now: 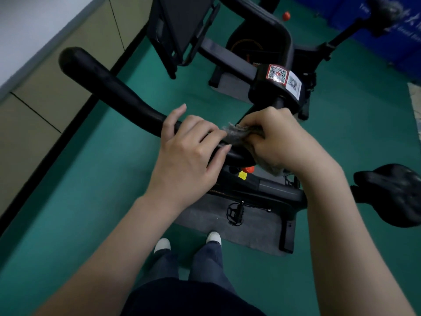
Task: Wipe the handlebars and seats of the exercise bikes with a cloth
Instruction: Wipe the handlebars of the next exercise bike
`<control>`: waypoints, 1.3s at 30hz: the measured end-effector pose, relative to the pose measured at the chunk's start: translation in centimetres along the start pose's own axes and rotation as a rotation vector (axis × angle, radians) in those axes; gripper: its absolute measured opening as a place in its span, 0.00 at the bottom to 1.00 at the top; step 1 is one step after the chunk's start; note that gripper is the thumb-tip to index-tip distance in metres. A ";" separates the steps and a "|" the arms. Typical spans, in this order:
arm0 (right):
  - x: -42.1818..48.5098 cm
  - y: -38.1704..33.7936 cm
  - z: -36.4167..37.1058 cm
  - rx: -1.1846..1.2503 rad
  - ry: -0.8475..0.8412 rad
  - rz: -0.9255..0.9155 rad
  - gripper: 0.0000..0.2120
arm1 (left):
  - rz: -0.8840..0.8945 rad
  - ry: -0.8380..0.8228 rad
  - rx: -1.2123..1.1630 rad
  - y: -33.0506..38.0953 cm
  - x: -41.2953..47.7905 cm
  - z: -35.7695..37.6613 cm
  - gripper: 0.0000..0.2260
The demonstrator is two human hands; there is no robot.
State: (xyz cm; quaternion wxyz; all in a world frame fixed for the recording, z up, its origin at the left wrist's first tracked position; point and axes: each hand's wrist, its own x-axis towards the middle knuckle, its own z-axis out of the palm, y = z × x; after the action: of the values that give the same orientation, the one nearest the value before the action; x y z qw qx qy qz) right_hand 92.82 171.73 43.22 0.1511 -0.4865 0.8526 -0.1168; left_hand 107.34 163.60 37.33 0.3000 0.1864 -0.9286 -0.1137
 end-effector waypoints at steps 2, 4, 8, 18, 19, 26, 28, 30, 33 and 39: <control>0.0 0.3 0.0 0.025 -0.025 -0.059 0.13 | -0.034 0.006 0.013 0.6 -0.2 0.4 0.09; 0.3 0.9 -0.2 0.014 -0.041 -0.093 0.13 | -0.069 0.025 0.026 1.0 -0.3 0.6 0.09; 0.9 2.1 -0.6 0.002 0.022 -0.102 0.13 | -0.122 0.043 0.058 1.6 -0.4 1.0 0.09; 0.6 4.8 1.4 0.128 0.315 -0.179 0.11 | -0.215 0.063 0.095 3.0 -0.6 1.5 0.10; 0.0 4.8 2.2 0.170 0.436 -0.171 0.11 | -0.222 0.060 0.098 3.1 -0.7 1.5 0.10; -5.3 4.2 10.2 0.679 0.964 -0.041 0.09 | -0.250 0.046 0.098 3.3 -0.5 1.6 0.10; -5.2 4.5 10.9 0.721 1.009 -0.024 0.09 | -0.244 0.036 0.095 3.3 -0.6 1.6 0.10; -4.9 4.4 11.3 0.782 1.043 0.007 0.08 | -0.233 0.032 0.099 3.1 -0.6 1.6 0.10; -5.1 3.0 12.2 0.915 1.073 0.112 0.12 | -0.213 0.028 0.119 2.9 -0.6 1.7 0.10; -6.5 -1.4 13.5 1.238 0.969 0.293 0.14 | -0.200 0.028 0.143 2.7 -0.6 1.9 0.10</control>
State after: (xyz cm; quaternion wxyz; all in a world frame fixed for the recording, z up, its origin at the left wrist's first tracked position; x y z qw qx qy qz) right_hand 102.13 175.94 32.09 0.0204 -0.0926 0.6589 -0.7463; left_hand 105.91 166.50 36.41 0.2859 0.3007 -0.9068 -0.0742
